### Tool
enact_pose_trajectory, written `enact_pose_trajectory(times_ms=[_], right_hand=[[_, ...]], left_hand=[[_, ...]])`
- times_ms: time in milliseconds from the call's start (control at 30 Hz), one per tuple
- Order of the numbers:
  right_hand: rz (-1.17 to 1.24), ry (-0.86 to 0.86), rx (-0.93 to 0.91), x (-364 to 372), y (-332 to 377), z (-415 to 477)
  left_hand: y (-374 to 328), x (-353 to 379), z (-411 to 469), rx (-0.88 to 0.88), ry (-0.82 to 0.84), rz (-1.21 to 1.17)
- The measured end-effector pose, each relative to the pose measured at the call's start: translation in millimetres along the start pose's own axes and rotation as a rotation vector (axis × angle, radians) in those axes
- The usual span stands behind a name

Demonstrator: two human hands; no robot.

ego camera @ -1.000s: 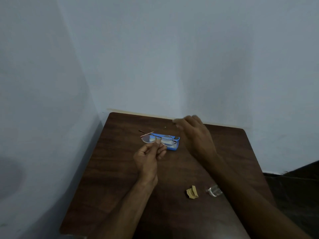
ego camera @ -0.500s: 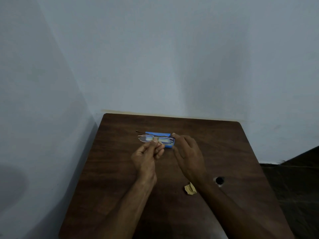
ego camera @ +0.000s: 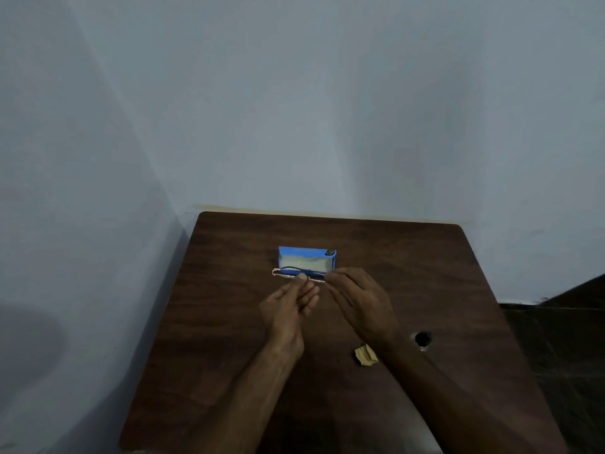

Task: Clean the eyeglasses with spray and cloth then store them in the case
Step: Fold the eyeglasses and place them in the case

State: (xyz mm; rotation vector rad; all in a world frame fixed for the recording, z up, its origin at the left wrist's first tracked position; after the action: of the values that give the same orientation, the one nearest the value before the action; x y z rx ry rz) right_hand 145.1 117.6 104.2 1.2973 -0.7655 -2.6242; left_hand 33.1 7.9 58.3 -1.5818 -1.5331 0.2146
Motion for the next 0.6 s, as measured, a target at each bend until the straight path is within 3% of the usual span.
enact_pose_trajectory(times_ms=[133, 267, 467, 600], right_hand=[[0.122, -0.061, 0.167, 6.6, -11.4, -2.0], [0.283, -0.160, 0.404, 10.9, -36.0, -5.6], [0.381, -0.180, 0.590, 17.1, -73.3, -11.8], [0.361, -0.166, 0.638, 25.1, -94.5, -12.3]], left_hand=[[9.7, -3.1, 5.7, 0.006, 0.014, 0.079], [15.9, -15.0, 13.5, 0.142, -0.004, 0.300], [-19.0, -43.3, 64.4, 0.607, -0.132, 0.893], [-29.1, -39.2, 113.7, 0.807, 0.004, 1.232]])
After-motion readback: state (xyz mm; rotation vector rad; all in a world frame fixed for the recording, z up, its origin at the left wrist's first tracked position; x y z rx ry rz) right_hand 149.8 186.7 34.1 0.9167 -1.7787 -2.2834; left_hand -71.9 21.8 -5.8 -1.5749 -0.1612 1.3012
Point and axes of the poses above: each hand's wrist, its own z-axis towards the middle knuckle, its own x-axis out of the palm, y = z × x, the point moved 4 cm from there along z, towards the middle knuckle, and after that the axes turned 5 degrees about z, right-handed, at the moved point
